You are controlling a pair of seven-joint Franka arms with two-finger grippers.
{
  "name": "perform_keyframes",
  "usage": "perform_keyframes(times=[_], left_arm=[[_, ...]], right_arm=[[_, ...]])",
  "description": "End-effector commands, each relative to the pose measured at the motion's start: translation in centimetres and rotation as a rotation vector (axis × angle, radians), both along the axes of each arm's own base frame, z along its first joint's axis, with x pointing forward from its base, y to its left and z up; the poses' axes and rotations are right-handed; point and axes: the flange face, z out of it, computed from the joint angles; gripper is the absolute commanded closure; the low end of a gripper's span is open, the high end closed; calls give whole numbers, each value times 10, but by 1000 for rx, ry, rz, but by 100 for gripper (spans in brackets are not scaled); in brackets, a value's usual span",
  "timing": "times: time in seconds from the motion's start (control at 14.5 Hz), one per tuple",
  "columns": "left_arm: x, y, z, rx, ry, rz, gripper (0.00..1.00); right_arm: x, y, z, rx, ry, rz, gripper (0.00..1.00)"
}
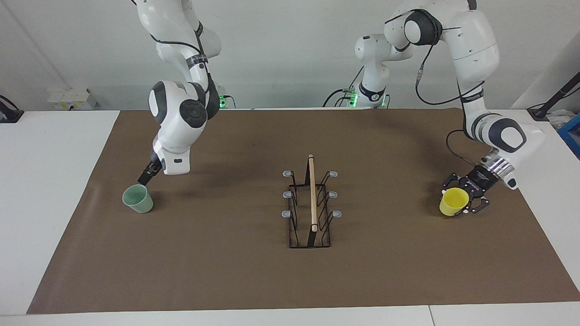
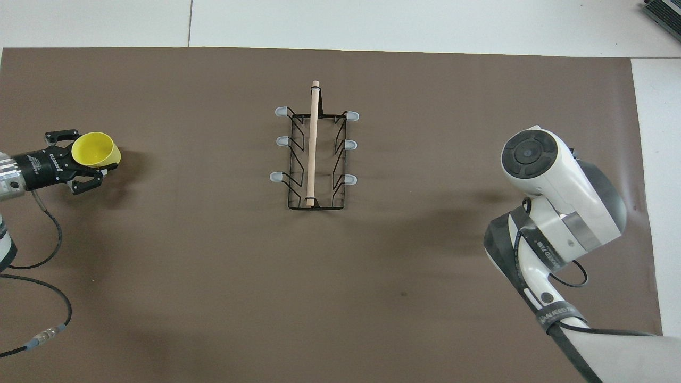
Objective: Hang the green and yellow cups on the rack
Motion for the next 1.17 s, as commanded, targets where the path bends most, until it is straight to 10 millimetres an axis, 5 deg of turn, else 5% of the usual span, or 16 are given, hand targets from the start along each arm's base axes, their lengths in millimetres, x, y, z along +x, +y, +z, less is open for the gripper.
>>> perform_keyframes(times=[0.0, 0.34, 0.69, 0.9, 1.1], left_arm=[[11, -6, 33, 21, -69, 16, 100], [19, -15, 92, 91, -141, -71, 100], [12, -38, 150, 261, -116, -201, 100], [4, -56, 184, 303, -145, -262, 100], [4, -101, 205, 394, -124, -370, 100]], right_arm=[[-4, -6, -4, -70, 27, 43, 0], [0, 23, -37, -165, 80, 168, 0], [6, 26, -77, -240, 124, 237, 0], [8, 25, -84, -275, 134, 270, 0], [9, 26, -92, -283, 136, 293, 0]])
